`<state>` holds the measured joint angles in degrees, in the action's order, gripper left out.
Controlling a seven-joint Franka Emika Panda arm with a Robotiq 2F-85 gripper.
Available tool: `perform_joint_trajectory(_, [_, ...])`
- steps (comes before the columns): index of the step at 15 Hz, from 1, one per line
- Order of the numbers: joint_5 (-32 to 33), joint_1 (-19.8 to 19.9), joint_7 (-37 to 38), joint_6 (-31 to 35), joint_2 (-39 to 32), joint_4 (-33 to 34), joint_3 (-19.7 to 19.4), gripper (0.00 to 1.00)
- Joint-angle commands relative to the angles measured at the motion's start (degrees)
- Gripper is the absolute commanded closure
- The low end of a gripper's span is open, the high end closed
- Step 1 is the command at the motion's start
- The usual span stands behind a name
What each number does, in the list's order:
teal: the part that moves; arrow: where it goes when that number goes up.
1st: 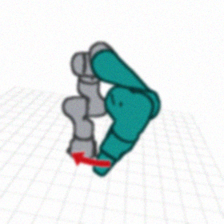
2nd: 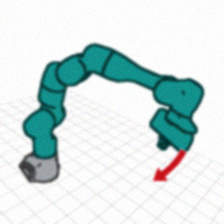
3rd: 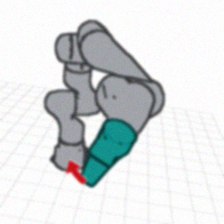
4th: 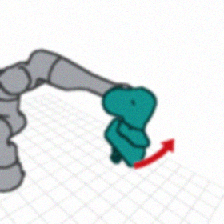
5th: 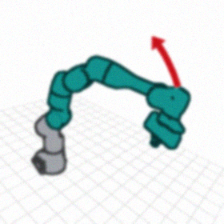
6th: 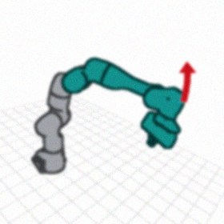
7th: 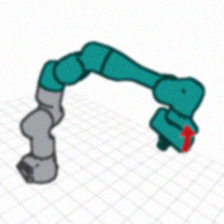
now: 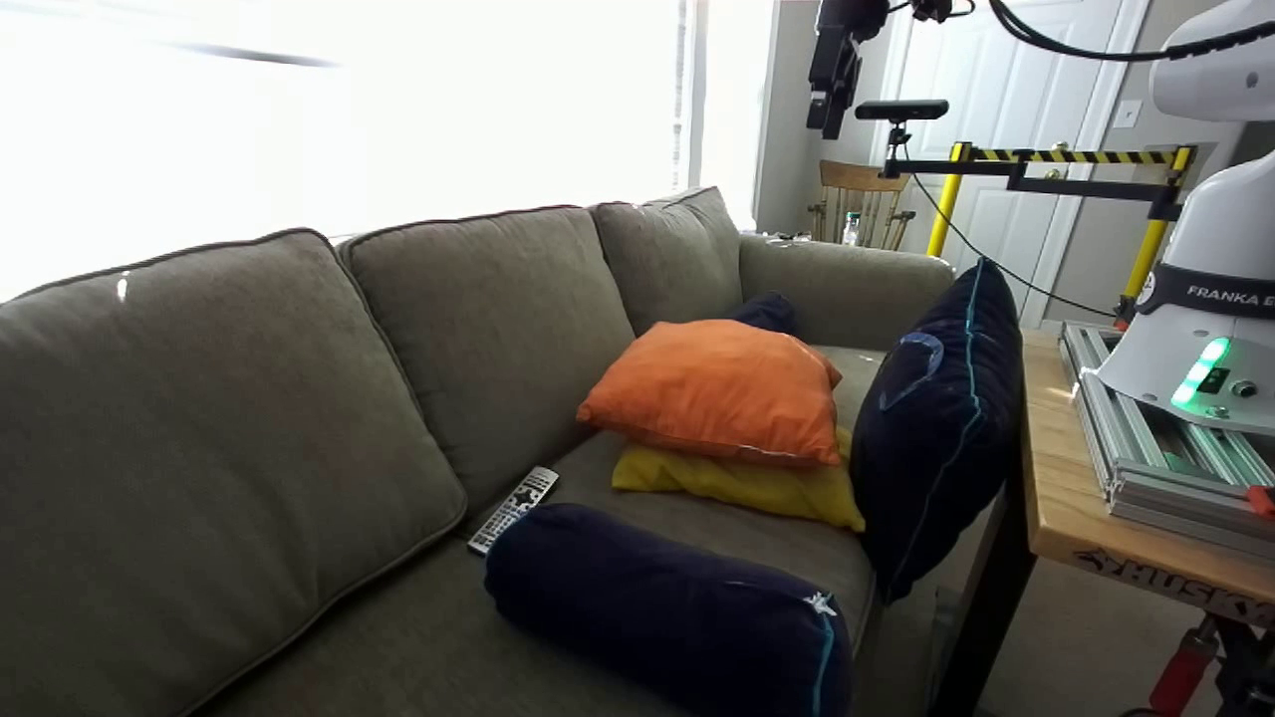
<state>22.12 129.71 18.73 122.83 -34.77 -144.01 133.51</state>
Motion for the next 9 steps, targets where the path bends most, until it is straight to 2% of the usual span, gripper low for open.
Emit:
perform_joint_trajectory(1, [3.18,-1.51,2.44,-2.61,-2.15,1.53,0.98,0.0])
perform_joint_trajectory(6, [5.02,-1.34,4.7,-2.43,-3.21,1.54,2.9,0.0])
perform_joint_trajectory(7, [4.13,-2.62,3.18,-1.06,-2.61,1.29,0.9,0.0])
perform_joint_trajectory(9, [4.45,-2.58,3.73,-1.05,-2.85,1.28,1.33,0.0])
